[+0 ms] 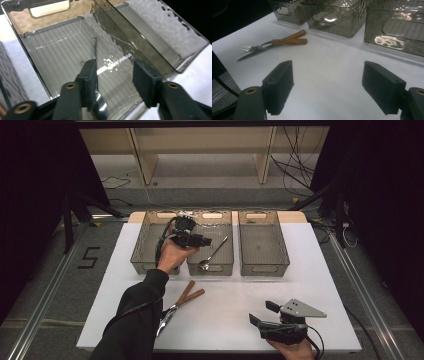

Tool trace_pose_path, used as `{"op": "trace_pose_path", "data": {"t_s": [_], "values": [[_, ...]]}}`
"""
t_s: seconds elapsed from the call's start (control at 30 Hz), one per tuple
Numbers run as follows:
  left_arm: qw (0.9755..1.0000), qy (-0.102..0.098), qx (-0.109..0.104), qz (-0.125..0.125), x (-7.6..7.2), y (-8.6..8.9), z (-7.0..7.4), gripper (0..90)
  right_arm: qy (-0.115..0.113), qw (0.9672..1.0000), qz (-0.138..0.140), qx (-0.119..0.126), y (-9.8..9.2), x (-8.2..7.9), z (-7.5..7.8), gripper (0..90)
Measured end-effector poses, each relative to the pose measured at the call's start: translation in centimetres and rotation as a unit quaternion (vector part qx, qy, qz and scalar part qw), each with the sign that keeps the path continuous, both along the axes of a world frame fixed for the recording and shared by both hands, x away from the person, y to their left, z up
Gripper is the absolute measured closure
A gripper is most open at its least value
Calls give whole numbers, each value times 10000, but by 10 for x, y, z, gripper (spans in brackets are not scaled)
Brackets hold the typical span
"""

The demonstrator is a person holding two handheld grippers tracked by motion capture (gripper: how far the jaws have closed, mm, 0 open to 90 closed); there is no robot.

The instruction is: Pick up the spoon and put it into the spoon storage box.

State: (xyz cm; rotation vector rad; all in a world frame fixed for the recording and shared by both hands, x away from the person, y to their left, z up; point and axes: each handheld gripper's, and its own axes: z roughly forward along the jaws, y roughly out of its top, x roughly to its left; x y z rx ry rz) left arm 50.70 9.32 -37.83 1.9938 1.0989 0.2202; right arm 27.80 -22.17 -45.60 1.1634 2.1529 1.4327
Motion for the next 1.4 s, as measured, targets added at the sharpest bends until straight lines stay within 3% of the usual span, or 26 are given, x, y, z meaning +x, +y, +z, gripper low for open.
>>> {"op": "trace_pose_path", "data": {"t_s": [0.27, 0.53, 0.63, 0.8, 1.1, 1.4], "values": [[9996, -167, 197, -130, -26, 11, 11, 313, -2, 10000, -12, -20, 1, 0, 0, 257], [9992, -280, -38, -283, -56, 27, 18, 281, -3, 10000, -16, -18, 1, -1, 0, 257], [9991, -298, -5, -314, -65, 33, 17, 276, 1, 10000, -11, -22, 2, 0, 0, 257], [9988, -314, 79, -372, -80, 39, 11, 268, -3, 10000, -2, -29, 2, -1, 0, 257], [9986, -374, -46, -383, -106, 60, -4, 260, 2, 10000, 14, -27, 2, -1, 0, 257], [9983, -318, 193, -454, -119, 68, -18, 240, -6, 10000, 58, -13, 2, -1, -2, 257]]}}
